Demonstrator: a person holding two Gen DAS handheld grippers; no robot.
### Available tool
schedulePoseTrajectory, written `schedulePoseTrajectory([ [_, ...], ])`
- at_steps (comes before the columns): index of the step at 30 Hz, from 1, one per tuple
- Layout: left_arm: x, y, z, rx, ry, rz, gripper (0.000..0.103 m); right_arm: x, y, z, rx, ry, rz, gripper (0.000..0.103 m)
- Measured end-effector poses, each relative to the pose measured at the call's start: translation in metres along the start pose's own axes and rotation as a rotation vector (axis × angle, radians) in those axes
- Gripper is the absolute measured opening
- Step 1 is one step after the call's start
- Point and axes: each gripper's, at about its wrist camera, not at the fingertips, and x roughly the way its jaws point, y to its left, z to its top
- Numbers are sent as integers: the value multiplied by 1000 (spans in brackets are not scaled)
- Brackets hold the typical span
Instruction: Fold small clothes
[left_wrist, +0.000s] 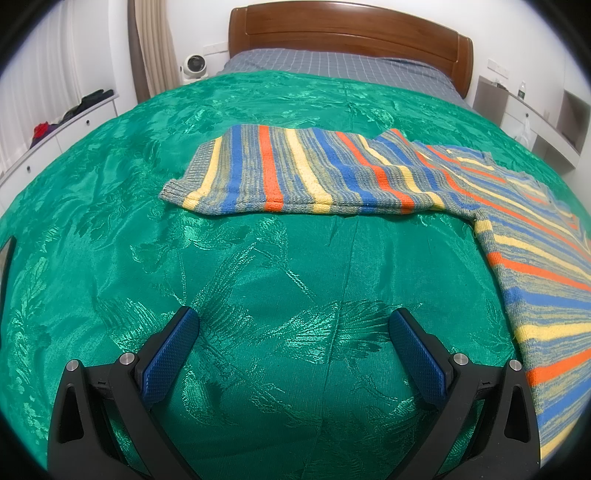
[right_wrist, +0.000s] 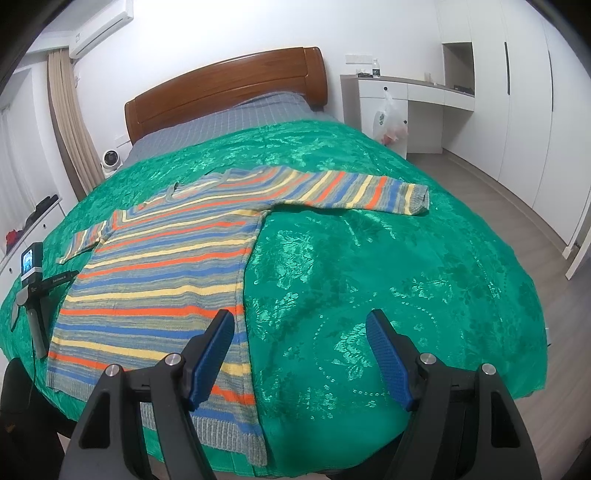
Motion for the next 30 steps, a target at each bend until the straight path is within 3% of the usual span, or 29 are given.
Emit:
schedulePoseTrajectory([
  [30,0,0,0,0,0,0,103,1,2,1,-13,7,-7,73],
])
